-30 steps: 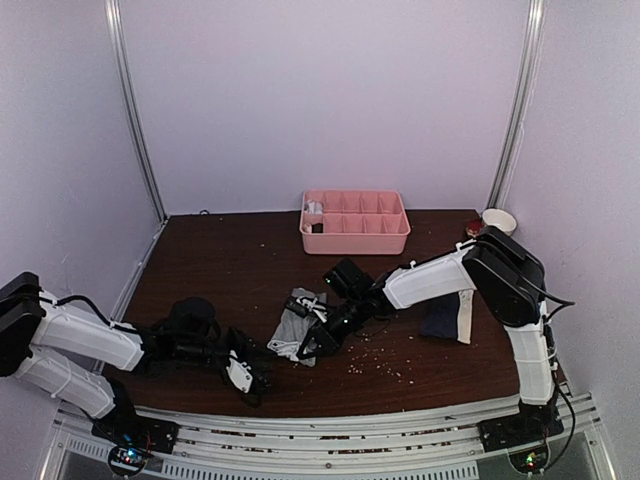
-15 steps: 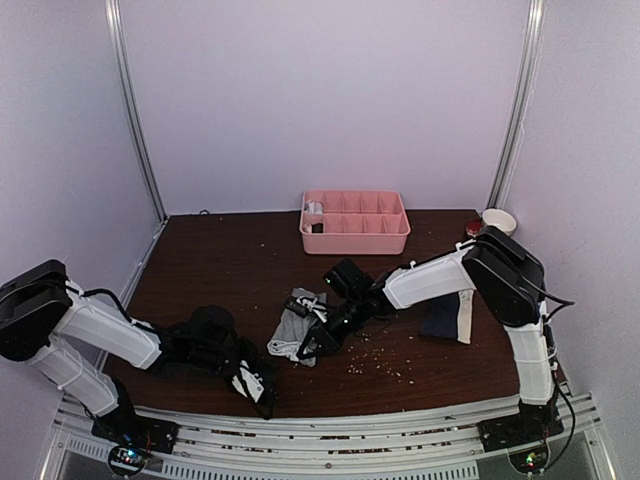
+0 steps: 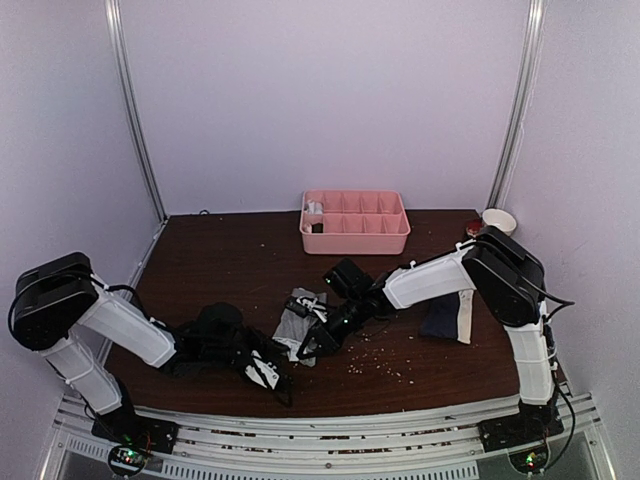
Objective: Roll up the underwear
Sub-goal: Roll the underwear at the center of the board.
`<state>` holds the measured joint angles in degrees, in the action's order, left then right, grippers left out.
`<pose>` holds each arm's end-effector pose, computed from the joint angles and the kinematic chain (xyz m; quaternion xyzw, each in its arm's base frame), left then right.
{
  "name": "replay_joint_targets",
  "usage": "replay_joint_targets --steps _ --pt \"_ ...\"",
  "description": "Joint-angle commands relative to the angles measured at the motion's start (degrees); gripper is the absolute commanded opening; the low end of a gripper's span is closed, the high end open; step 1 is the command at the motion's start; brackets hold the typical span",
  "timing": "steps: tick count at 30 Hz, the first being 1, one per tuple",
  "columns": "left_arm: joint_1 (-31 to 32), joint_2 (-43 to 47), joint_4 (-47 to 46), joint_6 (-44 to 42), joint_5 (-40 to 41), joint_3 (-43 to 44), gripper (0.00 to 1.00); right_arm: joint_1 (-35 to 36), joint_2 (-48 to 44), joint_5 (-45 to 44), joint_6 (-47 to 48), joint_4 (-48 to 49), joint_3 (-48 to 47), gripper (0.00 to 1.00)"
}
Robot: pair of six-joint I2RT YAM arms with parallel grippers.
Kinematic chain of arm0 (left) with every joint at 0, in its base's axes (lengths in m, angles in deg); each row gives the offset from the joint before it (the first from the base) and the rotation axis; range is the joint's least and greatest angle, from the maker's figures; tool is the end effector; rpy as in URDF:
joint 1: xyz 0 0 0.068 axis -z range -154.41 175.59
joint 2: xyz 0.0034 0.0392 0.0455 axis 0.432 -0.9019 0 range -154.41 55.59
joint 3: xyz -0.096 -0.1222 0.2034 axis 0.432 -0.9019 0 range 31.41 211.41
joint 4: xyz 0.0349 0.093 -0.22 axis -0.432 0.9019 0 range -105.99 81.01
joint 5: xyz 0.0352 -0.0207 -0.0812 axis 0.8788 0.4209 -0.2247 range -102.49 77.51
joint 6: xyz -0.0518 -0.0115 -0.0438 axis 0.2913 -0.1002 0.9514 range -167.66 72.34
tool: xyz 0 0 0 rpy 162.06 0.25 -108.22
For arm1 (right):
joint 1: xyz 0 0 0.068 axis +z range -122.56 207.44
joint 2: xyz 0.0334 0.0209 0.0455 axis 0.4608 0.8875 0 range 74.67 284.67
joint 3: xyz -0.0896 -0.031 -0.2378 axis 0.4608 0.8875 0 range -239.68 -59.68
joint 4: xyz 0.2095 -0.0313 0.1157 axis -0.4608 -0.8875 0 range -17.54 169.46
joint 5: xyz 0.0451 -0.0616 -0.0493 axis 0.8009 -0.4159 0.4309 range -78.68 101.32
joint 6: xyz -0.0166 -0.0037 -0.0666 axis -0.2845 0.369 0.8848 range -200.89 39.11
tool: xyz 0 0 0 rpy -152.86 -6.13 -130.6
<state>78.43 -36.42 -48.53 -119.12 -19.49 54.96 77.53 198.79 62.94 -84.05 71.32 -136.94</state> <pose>0.1584 -0.2201 0.0983 0.7990 0.3907 0.0197 0.4566 0.2342 0.3479 0.1067 -0.4620 0.7355 0.4925 0.0559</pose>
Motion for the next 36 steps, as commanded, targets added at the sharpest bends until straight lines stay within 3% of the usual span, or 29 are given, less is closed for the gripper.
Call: replay_joint_targets --steps 1,15,21,26,27,31,36 --pt "0.0 -2.5 -4.8 0.9 5.3 -0.3 0.37 -0.3 2.5 -2.6 0.8 -3.8 0.5 0.0" --pt "0.0 -8.0 -4.8 -0.5 8.1 1.3 0.38 -0.6 3.0 -1.0 1.1 -4.3 -0.4 0.0" --pt "0.0 -8.3 3.5 -0.1 7.4 3.8 0.12 -0.9 2.6 -1.0 1.2 -4.6 -0.5 0.0" --pt "0.0 -7.9 16.4 1.4 5.4 8.1 0.0 -1.0 1.6 -1.0 2.4 -5.7 -0.7 0.0" --pt "0.0 -7.7 19.1 1.9 4.6 8.9 0.0 -1.0 0.9 -1.6 2.8 -5.8 -0.4 0.03" --pt "0.0 -7.6 31.9 4.5 1.1 13.8 0.0 -1.0 -6.0 -5.7 4.3 -4.7 3.1 0.28" --pt "-0.1 -8.1 44.3 7.3 -3.2 20.1 0.0 -1.1 -15.2 -12.7 5.3 -3.9 8.3 0.45"
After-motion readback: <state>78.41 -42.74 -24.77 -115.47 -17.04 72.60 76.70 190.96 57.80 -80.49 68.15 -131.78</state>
